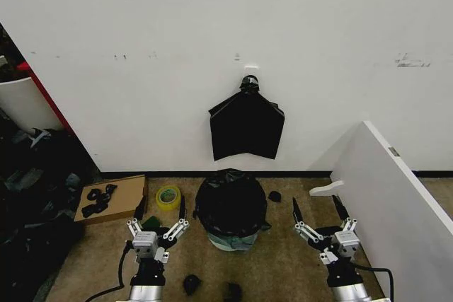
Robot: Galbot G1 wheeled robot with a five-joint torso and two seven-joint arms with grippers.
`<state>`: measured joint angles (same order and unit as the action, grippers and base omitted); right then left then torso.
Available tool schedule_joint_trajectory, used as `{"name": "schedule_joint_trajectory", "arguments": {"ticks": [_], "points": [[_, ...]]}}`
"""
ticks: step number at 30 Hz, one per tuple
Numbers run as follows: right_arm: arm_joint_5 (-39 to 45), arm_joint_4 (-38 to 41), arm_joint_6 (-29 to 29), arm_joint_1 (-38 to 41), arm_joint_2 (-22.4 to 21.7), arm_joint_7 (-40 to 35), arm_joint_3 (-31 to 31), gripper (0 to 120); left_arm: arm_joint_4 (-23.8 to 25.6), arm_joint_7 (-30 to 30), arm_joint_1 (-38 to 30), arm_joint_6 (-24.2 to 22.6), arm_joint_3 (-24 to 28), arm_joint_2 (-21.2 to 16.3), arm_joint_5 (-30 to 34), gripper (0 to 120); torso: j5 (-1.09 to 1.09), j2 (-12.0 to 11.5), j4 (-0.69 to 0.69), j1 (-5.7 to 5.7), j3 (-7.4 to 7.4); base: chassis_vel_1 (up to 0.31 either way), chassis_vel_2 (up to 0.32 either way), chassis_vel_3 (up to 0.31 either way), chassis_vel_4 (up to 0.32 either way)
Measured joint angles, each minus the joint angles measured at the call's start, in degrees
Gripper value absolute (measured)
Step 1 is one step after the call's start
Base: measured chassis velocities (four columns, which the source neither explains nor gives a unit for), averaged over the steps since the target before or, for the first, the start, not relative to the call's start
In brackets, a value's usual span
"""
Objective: Place the garbage bag over the trash bin.
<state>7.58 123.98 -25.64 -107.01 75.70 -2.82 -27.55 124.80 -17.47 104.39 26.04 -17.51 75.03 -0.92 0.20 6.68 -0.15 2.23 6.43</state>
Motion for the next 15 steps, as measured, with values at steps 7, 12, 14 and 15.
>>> {"name": "schedule_joint_trajectory", "arguments": {"ticks": [7, 12, 14, 15], "points": [[0.02, 0.02, 0.01, 0.06, -0.06, -0.11, 0.01, 100, -0.94, 0.01, -0.33, 0.48, 1.67, 0.38, -1.72, 100, 0.00, 0.00, 0.00, 0.00, 0.00, 0.000, 0.000, 0.000, 0.000], [0.06, 0.03, 0.04, 0.09, -0.09, -0.16, 0.03, 100, -1.72, -0.16, -0.69, 0.60, 2.48, 0.83, -2.91, 100, 0.00, 0.00, 0.00, 0.00, 0.00, 0.000, 0.000, 0.000, 0.000], [0.08, 0.04, 0.08, 0.10, -0.09, -0.18, 0.04, 100, -2.13, -0.18, -0.96, 0.60, 2.80, 0.89, -3.12, 100, 0.00, 0.00, 0.00, 0.00, 0.00, 0.000, 0.000, 0.000, 0.000], [0.09, 0.04, 0.09, 0.11, -0.10, -0.19, 0.05, 100, -2.46, -0.26, -1.14, 0.60, 2.93, 0.89, -3.16, 100, 0.00, 0.00, 0.00, 0.00, 0.00, 0.000, 0.000, 0.000, 0.000]]}}
